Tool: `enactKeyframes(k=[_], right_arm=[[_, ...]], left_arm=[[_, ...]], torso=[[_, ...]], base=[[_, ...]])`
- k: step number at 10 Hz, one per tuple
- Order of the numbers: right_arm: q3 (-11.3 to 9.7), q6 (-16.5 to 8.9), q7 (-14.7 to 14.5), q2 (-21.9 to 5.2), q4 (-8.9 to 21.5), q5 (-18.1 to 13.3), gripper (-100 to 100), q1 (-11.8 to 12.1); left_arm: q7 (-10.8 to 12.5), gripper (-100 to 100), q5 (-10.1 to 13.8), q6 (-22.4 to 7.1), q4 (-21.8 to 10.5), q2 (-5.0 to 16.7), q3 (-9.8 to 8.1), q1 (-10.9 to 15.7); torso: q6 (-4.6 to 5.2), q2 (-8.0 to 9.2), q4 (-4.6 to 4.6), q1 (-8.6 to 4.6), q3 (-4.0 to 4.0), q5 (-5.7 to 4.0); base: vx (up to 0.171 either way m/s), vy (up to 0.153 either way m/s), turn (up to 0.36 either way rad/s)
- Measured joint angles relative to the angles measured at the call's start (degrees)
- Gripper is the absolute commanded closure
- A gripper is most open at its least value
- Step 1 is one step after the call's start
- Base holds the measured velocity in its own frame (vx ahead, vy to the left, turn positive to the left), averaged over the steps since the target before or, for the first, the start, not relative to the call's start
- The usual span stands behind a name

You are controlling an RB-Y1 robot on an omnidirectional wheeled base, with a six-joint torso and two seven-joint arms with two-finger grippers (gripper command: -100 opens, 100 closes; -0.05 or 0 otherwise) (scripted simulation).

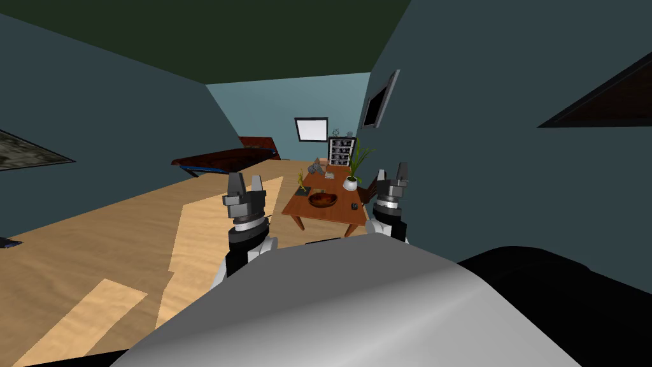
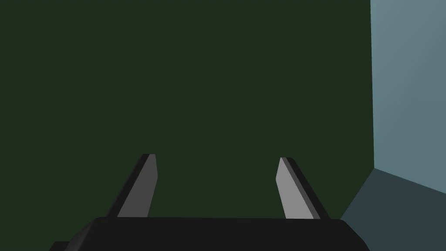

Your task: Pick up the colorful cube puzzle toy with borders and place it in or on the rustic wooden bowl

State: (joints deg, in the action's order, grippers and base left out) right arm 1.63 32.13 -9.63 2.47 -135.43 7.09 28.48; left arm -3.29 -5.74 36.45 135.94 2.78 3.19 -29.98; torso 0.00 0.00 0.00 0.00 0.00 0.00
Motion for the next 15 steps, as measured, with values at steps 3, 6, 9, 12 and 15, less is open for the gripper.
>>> enactKeyframes(k=[3, 6, 9, 12, 15], right_arm=[[0.12, -1.03, -0.84, -3.91, 1.76, -1.43, -100, -0.69], [0.45, -1.95, -2.41, -7.59, 6.1, -4.29, -100, -1.81], [1.77, -4.03, -4.13, -10.27, 10.81, -7.82, -100, -2.61], [2.25, -6.38, -6.35, -10.96, 15.52, -11.34, -100, -4.87], [2.6, -8.62, -8.36, -11.12, 18.65, -14.97, -100, -5.79]], left_arm=[[0.0, 0, 0.0, 0.0, 0.0, 0.0, 0.0, 0.0], [0.0, 0, 0.0, 0.0, 0.0, 0.0, 0.0, 0.0], [0.0, 0, 0.0, 0.0, 0.0, 0.0, 0.0, 0.01], [0.0, 0, 0.0, 0.0, 0.0, 0.0, 0.0, 0.0], [0.0, 0, 0.0, 0.0, 0.0, 0.0, 0.0, 0.0]], torso=[[0.0, 0.1, 0.02, 0.0, 0.05, 0.0], [-0.01, 0.14, 0.03, 0.0, 0.08, 0.0], [0.0, 0.22, 0.05, 0.06, 0.13, 0.01], [0.0, 0.15, 0.03, 0.04, 0.09, 0.01], [-0.01, 0.15, 0.04, 0.04, 0.09, 0.01]], base=[[-0.027, 0.005, 0.005], [-0.043, 0.009, 0.006], [-0.061, 0.017, 0.007], [-0.042, 0.015, 0.009], [-0.04, 0.01, 0.005]])
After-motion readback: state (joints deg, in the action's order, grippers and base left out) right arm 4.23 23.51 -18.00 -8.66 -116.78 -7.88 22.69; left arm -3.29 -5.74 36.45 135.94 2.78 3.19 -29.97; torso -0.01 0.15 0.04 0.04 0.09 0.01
